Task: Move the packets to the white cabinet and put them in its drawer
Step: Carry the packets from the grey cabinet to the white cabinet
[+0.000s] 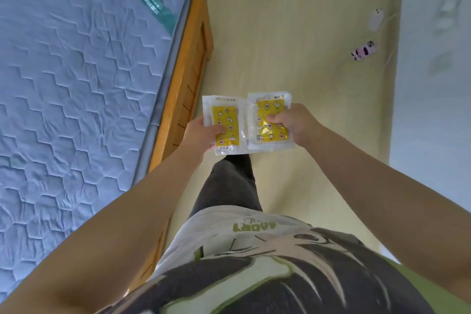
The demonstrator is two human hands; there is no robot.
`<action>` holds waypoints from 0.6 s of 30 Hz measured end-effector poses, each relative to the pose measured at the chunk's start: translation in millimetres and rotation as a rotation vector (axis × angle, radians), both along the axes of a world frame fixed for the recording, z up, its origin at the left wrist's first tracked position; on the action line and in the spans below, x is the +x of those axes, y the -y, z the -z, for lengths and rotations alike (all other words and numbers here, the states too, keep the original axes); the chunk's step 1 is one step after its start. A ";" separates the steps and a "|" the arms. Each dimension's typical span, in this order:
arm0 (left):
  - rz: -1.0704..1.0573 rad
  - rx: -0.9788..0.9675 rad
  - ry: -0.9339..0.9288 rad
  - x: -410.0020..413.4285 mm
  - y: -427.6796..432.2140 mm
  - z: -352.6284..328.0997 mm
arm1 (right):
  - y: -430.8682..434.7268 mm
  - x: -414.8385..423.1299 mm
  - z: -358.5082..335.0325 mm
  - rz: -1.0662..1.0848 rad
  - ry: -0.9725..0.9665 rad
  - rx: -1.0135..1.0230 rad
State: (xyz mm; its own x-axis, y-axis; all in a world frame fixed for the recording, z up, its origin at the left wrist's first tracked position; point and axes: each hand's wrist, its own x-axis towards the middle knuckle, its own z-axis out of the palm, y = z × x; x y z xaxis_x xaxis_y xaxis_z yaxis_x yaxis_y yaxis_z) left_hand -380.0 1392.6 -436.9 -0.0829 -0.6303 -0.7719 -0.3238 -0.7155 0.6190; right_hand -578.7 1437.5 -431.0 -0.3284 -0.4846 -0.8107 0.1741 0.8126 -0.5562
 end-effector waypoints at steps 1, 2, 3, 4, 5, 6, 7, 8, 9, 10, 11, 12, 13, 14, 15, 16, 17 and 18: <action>-0.005 0.001 0.004 -3.8 27.8 -0.8 | 30.4 -6.8 -1.3 -0.021 -0.010 0.004; -0.015 -0.003 0.009 -7.5 56.0 -2.0 | 61.3 -12.6 -2.4 -0.047 -0.021 0.006; -0.035 -0.009 0.015 -11.1 83.4 -3.4 | 91.6 -17.3 -3.8 -0.074 -0.033 0.010; -0.064 -0.013 0.020 -15.1 109.0 -6.0 | 120.9 -20.7 -6.5 -0.104 -0.042 0.013; -0.097 -0.015 0.021 -19.4 132.9 -8.9 | 149.2 -23.6 -10.3 -0.136 -0.048 0.017; -0.131 -0.021 0.018 -24.3 155.4 -11.7 | 176.4 -26.1 -13.6 -0.170 -0.052 0.024; -0.163 -0.030 0.015 -29.4 176.6 -13.6 | 202.8 -28.8 -16.2 -0.209 -0.050 0.030; -0.194 -0.039 0.013 -34.1 197.3 -14.5 | 229.3 -31.5 -18.2 -0.253 -0.044 0.032; -0.228 -0.048 0.014 -38.4 217.2 -14.2 | 256.0 -33.8 -19.1 -0.297 -0.042 0.031; -0.270 -0.056 0.013 -42.3 236.0 -12.8 | 283.1 -35.9 -19.0 -0.339 -0.040 0.021; -0.325 -0.062 0.008 -45.5 253.3 -10.5 | 310.2 -37.2 -19.1 -0.380 -0.035 0.003; -0.395 -0.064 0.004 -48.3 269.6 -8.0 | 337.8 -37.6 -18.5 -0.427 -0.034 -0.017; -0.471 -0.062 0.003 -51.7 284.6 -6.9 | 365.1 -37.4 -18.4 -0.481 -0.042 -0.039; -0.537 -0.059 0.004 -55.4 298.6 -6.9 | 391.4 -37.1 -18.3 -0.544 -0.062 -0.059; -0.598 -0.060 0.003 -59.1 312.6 -6.8 | 418.2 -37.1 -17.7 -0.611 -0.080 -0.082; -0.661 -0.065 -0.002 -62.5 326.0 -6.5 | 444.8 -37.0 -16.8 -0.677 -0.087 -0.102; -0.734 -0.067 -0.007 -66.4 337.5 -6.5 | 469.2 -36.2 -16.5 -0.748 -0.095 -0.110; -0.810 -0.066 -0.011 -70.2 347.6 -5.8 | 491.5 -34.9 -16.8 -0.817 -0.097 -0.113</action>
